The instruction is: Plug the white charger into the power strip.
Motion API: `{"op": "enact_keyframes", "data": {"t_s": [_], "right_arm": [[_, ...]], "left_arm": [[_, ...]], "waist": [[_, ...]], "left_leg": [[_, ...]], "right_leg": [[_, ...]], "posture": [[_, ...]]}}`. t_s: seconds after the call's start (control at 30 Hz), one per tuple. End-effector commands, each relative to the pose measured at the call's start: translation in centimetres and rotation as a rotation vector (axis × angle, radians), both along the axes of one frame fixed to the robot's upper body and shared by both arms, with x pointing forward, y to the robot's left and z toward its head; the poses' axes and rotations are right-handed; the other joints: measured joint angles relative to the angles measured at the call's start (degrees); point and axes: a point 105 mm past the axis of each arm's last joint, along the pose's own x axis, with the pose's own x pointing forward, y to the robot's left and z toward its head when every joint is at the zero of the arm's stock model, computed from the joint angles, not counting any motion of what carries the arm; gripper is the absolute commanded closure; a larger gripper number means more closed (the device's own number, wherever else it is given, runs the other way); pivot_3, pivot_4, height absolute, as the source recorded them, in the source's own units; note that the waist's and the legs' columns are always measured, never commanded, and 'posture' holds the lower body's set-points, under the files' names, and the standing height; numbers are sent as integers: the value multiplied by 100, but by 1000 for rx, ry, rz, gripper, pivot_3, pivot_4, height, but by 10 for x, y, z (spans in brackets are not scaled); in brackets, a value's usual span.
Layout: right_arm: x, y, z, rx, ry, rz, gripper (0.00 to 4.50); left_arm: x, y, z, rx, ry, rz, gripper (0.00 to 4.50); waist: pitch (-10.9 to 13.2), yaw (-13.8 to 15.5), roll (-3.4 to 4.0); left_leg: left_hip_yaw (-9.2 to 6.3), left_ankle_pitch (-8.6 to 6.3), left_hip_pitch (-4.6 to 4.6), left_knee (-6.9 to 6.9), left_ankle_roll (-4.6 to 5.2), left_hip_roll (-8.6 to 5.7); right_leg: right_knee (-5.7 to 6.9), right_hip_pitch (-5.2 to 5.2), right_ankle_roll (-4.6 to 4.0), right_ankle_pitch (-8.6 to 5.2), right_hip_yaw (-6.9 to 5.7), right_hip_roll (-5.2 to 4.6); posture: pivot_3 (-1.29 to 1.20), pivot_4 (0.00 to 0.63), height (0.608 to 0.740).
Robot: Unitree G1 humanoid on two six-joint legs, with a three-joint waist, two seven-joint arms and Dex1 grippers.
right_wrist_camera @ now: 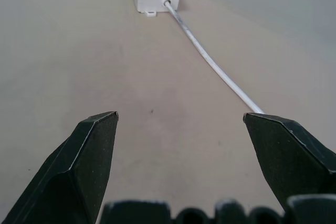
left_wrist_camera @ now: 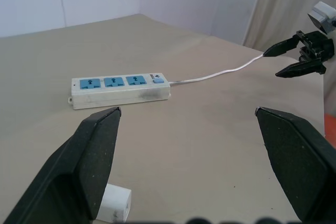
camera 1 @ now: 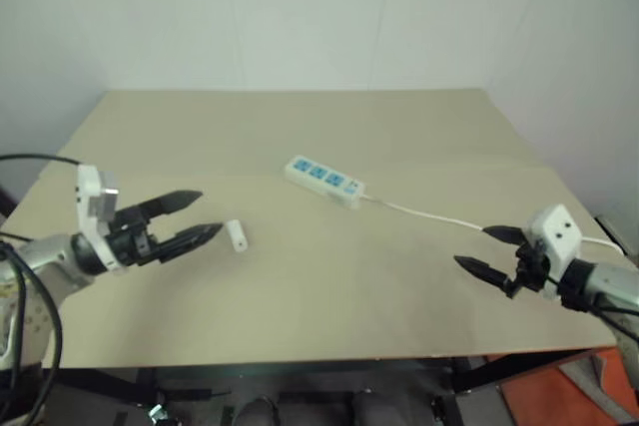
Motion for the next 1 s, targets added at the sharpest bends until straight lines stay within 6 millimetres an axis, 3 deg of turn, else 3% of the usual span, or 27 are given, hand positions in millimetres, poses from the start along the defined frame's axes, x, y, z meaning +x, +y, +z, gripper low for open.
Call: {"op": "enact_keyframes", "data": {"t_s": [0.03, 0.4, 0.6, 0.8, 1.0], "right_arm": [[-3, 0, 12, -10, -40, 10, 0], [-5, 4, 12, -4, -43, 17, 0], [15, 3, 17, 10, -116, -33, 0], [57, 9, 6, -36, -119, -5, 0], [110, 44, -4, 16, -80, 79, 0]], "left_arm": [[1, -3, 10, 6, -58, -14, 24], [10, -5, 13, 10, -68, -25, 24], [13, -8, 16, 16, -72, -45, 24], [10, -13, 18, 56, -71, -74, 24], [5, -14, 20, 73, -72, -74, 24]], "waist": [[0, 0, -1], [1, 10, -1], [1, -14, -1], [2, -57, -2], [5, -78, -3]], "left_leg": [[0, 0, 0, 0, 0, 0], [1, 0, -2, 0, 0, 0], [2, 0, -3, 0, 0, 0], [5, 0, 0, -2, 0, 1], [7, 0, 0, -9, 1, 3]], "right_leg": [[0, 0, 0, 0, 0, 0], [-3, 0, 3, 2, 0, 0], [-4, -1, 25, 16, 1, 0], [-5, -1, 24, 17, 2, 1], [-5, -6, 36, 28, 3, 3]], "posture": [[0, 150, 740], [0, 150, 740], [0, 150, 740], [0, 150, 740], [0, 150, 740]]}}
